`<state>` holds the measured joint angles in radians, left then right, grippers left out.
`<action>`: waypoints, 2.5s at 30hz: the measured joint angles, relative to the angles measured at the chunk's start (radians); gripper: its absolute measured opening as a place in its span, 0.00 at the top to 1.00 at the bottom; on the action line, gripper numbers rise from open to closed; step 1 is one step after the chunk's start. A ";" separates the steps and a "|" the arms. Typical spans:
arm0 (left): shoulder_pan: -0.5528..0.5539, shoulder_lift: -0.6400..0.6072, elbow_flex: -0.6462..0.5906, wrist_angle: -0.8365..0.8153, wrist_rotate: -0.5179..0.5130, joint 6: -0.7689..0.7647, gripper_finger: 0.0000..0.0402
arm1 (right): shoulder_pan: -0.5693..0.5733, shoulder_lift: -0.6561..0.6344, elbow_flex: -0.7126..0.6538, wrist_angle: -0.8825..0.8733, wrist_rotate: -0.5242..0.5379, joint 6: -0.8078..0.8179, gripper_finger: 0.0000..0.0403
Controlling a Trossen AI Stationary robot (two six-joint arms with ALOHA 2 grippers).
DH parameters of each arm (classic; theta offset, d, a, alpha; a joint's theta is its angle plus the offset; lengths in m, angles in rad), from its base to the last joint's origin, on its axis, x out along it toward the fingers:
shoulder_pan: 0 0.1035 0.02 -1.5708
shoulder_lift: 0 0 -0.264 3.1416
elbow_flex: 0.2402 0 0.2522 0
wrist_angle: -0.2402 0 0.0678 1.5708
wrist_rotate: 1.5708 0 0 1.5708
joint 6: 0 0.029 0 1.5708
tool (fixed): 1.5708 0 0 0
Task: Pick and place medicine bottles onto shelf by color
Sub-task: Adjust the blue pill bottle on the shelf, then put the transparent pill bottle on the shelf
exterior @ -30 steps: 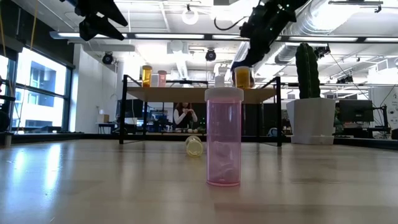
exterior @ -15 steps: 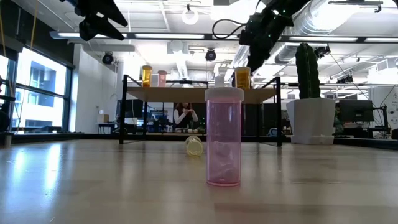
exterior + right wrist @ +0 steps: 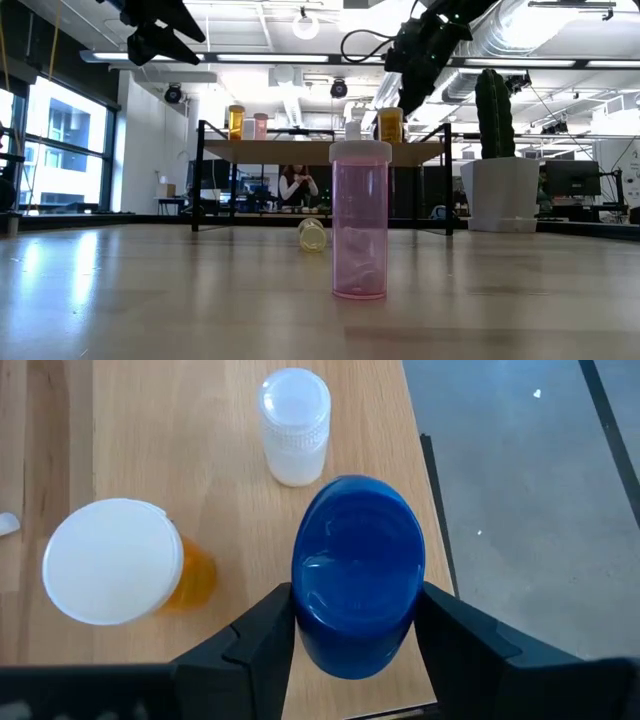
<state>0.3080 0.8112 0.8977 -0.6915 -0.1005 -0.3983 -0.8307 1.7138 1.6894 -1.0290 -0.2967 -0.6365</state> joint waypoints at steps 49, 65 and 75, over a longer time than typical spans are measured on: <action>0.000 0.000 0.000 0.000 0.011 0.000 0.47 | 0.027 -0.027 -0.003 0.014 0.133 0.080 0.40; 0.000 0.000 0.000 0.000 0.007 0.054 0.47 | 0.069 -0.208 -0.002 0.008 0.127 0.406 0.40; 0.000 0.000 0.000 0.000 0.007 0.076 0.47 | 0.185 -0.304 -0.002 -0.154 0.121 0.747 0.40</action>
<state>0.3080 0.8112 0.8978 -0.6914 -0.0936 -0.3222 -0.6453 1.4094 1.6875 -1.1828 -0.1757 0.1102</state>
